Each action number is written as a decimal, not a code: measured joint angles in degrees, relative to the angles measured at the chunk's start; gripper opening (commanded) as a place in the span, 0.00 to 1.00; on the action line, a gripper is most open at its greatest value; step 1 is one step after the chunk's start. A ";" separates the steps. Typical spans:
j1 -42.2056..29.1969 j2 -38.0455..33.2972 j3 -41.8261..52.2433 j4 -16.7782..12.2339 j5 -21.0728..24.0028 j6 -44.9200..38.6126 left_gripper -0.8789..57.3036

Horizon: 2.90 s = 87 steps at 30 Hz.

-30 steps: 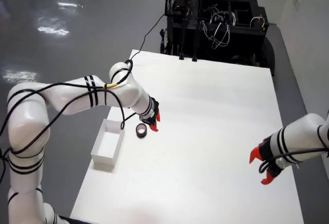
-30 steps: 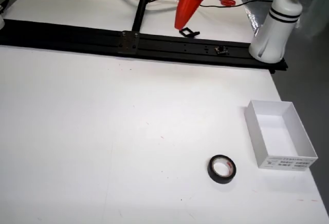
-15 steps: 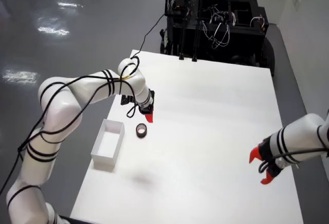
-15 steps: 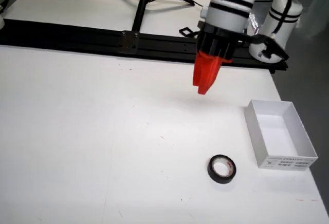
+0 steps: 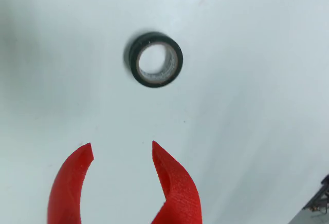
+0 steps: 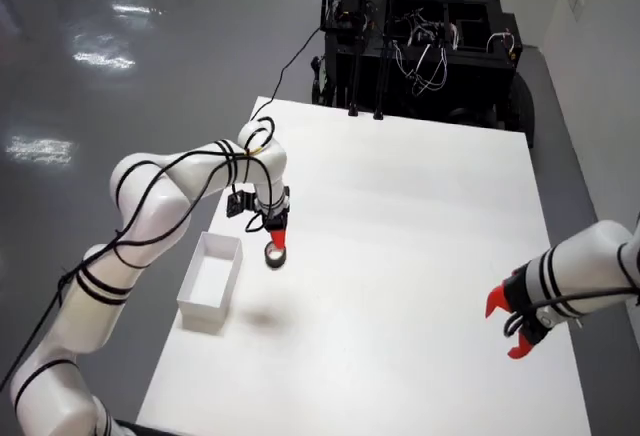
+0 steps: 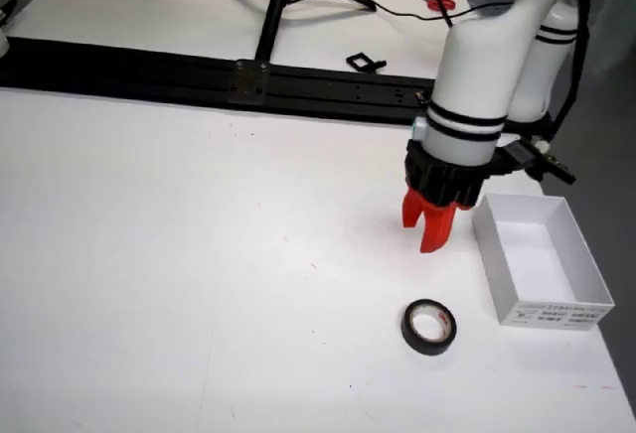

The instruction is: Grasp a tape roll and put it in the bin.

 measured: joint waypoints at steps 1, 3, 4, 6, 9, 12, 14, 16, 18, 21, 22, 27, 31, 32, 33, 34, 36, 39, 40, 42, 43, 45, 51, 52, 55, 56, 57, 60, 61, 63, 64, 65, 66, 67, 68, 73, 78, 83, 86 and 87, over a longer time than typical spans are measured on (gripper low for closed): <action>0.29 0.39 -0.29 -0.10 0.34 -0.23 0.44; 0.75 1.01 -0.71 -0.32 0.98 -0.69 0.44; 0.96 1.28 -0.90 -0.42 1.24 -0.89 0.44; 1.39 1.81 -1.28 -0.56 1.65 -1.28 0.44; 1.92 2.40 -1.71 -0.72 2.04 -1.70 0.44; 2.34 2.98 -2.01 -0.79 2.23 -1.95 0.44; 2.52 3.47 -2.17 -0.82 2.30 -2.07 0.44; 2.61 3.98 -2.25 -0.86 2.31 -2.15 0.44; 2.65 4.68 -2.33 -0.90 2.30 -2.20 0.44; 2.60 5.97 -2.39 -0.97 1.96 -2.22 0.44; 2.57 6.39 -2.40 -0.99 1.72 -2.23 0.44; 2.54 7.83 -2.48 -1.07 0.65 -2.23 0.44; 2.85 8.80 -2.56 -1.08 -0.23 -2.23 0.44; 2.94 9.00 -2.57 -1.07 -0.44 -2.22 0.44; 3.06 9.32 -2.58 -1.05 -0.68 -2.21 0.44; 3.16 9.58 -2.60 -1.03 -0.90 -2.19 0.44; 3.32 10.04 -2.61 -0.99 -1.26 -2.12 0.43; 3.52 10.88 -2.62 -0.93 -1.90 -1.99 0.43; 3.56 11.14 -2.62 -0.92 -2.08 -1.96 0.43; 3.64 11.60 -2.64 -0.89 -2.49 -1.89 0.43; 3.68 11.89 -2.65 -0.87 -2.81 -1.84 0.43; 3.72 12.29 -2.71 -0.83 -3.22 -1.79 0.43; 3.86 13.70 -3.93 -0.69 -4.22 -1.61 0.43; 3.89 13.98 -4.27 -0.67 -4.32 -1.55 0.42; 3.94 14.82 -5.33 -0.51 -4.62 -1.33 0.41; 3.95 15.00 -5.57 -0.48 -4.69 -1.28 0.40; 3.97 15.21 -5.82 -0.44 -4.76 -1.25 0.38; 4.02 15.88 -6.49 -0.32 -4.97 -1.10 0.32; 4.03 16.03 -6.65 -0.29 -5.01 -1.07 0.30; 4.05 16.38 -6.95 -0.24 -5.07 -1.01 0.23; 4.06 16.55 -7.10 -0.22 -5.09 -0.96 0.16; 4.06 16.69 -7.20 -0.19 -5.10 -0.93 0.08; 4.06 16.84 -7.33 -0.17 -5.12 -0.90 0.00; 4.06 16.97 -7.42 -0.15 -5.12 -0.88 0.00; 4.05 17.09 -7.52 -0.15 -5.12 -0.86 0.00; 3.93 17.58 -7.94 -0.14 -4.93 -0.74 0.00; 3.51 18.10 -8.93 -0.27 -3.56 -0.33 0.00; 2.52 18.57 -11.78 -0.10 -0.80 0.51 0.00; 1.67 18.79 -14.83 0.22 1.61 1.04 0.00; 1.37 18.80 -15.89 0.35 2.40 1.20 0.00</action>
